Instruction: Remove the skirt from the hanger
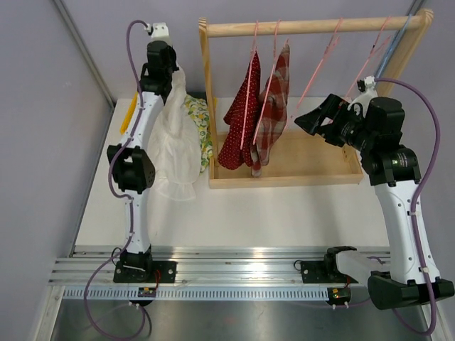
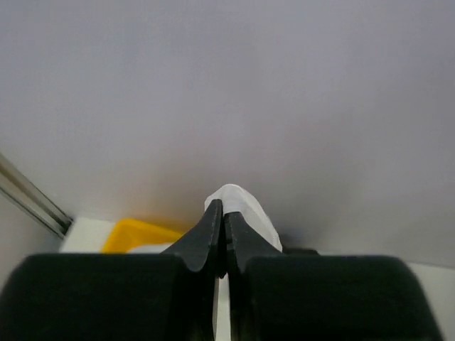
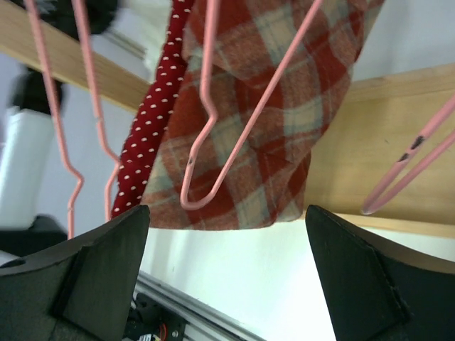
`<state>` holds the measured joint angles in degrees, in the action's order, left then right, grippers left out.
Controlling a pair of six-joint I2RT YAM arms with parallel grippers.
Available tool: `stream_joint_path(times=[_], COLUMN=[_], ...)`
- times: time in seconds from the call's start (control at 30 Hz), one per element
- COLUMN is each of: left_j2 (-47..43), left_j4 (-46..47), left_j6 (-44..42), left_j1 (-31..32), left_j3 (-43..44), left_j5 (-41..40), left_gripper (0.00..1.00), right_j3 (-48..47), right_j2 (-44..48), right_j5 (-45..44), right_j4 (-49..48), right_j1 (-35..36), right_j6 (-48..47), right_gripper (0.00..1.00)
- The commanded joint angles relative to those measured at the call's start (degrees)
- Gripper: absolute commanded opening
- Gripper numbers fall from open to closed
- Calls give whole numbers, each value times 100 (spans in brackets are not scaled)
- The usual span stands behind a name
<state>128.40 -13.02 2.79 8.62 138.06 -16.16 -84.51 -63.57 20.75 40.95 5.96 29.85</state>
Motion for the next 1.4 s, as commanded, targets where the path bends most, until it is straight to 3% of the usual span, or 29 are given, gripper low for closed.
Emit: stream_joint_path(times=[0.0, 0.03, 0.07, 0.23, 0.47, 0.7, 0.9, 1.07, 1.23, 1.37], left_j2=[492, 650, 721, 416, -2404, -5234, -7318, -8618, -9341, -9491], left_j4=[230, 177, -24, -754, -562, -1061, -2283, -3372, -3664, -3699], left_j6=[712, 845, 933, 1013, 716, 828, 1654, 2190, 2314, 2384], left_j1=[-106, -141, -168, -124, 446, 1912, 2819, 2891, 2899, 2899], left_j3=[-357, -541, -604, -823, -3631, -5927, -6879, -7257, -7758, -8049], left_j5=[306, 359, 420, -18, -782, -1635, -2031, -1891, -1820, -1794], left_gripper=[38, 79, 99, 99, 99, 99, 99, 99, 99, 99], right_j3=[-109, -153, -310, -873, -1804, -3008, -3625, -3266, -3116, -3194], right_j2=[353, 389, 424, 381, -373, -1815, -2616, -2739, -2898, -3073], right_j5=[752, 842, 956, 1062, 1159, 501, -159, -388, -484, -572], right_j4=[-797, -851, -869, -817, -1202, -853, -553, -833, -983, -1019], right_j1=[-7, -7, -7, -7, -7, 484, 845, 995, 1232, 1495], right_j6=[-93, -67, -6, 83, 513, 75, -234, -172, -32, 39], right_gripper=[98, 98, 98, 98, 98, 96, 95, 89, 70, 68])
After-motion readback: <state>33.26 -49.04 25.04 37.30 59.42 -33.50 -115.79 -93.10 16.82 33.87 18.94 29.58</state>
